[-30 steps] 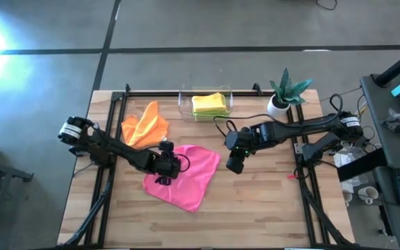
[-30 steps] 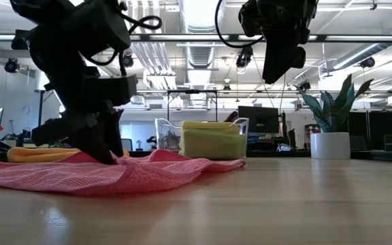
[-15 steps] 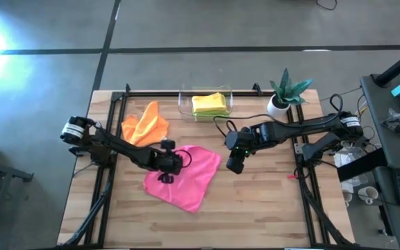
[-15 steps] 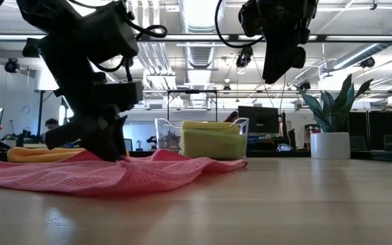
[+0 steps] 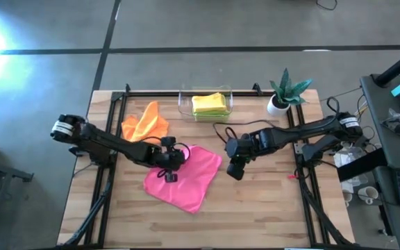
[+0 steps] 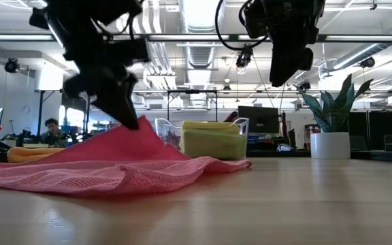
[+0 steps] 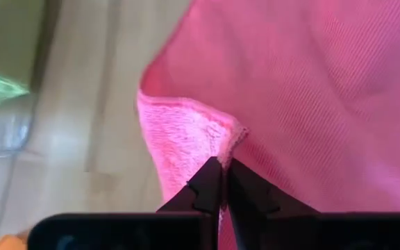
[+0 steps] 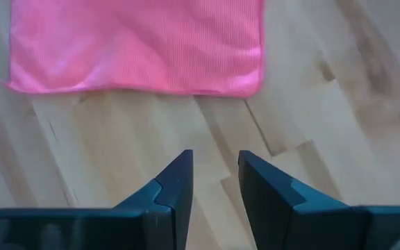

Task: Fold microfiber towels
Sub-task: Fold the pink microfiber towel on the table

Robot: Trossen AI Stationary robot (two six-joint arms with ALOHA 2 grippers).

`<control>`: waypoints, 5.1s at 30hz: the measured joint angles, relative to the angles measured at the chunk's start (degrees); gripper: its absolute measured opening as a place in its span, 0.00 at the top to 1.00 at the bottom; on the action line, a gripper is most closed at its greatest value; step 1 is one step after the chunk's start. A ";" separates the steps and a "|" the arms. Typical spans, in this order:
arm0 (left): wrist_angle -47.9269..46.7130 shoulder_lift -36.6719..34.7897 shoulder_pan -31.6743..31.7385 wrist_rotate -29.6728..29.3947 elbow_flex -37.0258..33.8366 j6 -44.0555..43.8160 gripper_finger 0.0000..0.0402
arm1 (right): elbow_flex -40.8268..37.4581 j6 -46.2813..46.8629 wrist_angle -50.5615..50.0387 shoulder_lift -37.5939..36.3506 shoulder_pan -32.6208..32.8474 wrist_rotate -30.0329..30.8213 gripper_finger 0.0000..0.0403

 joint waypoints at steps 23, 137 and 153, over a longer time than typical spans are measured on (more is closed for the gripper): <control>-10.56 -7.49 4.52 -3.37 0.41 -3.03 0.98 | -15.78 25.40 31.78 7.17 -4.91 1.11 0.60; -10.23 5.08 2.05 6.25 14.01 -2.17 0.98 | -24.18 -6.85 16.84 -17.90 14.24 16.89 0.98; -8.19 6.65 -3.78 14.39 13.11 3.51 0.98 | -23.63 -3.47 16.36 -5.29 21.02 9.20 0.98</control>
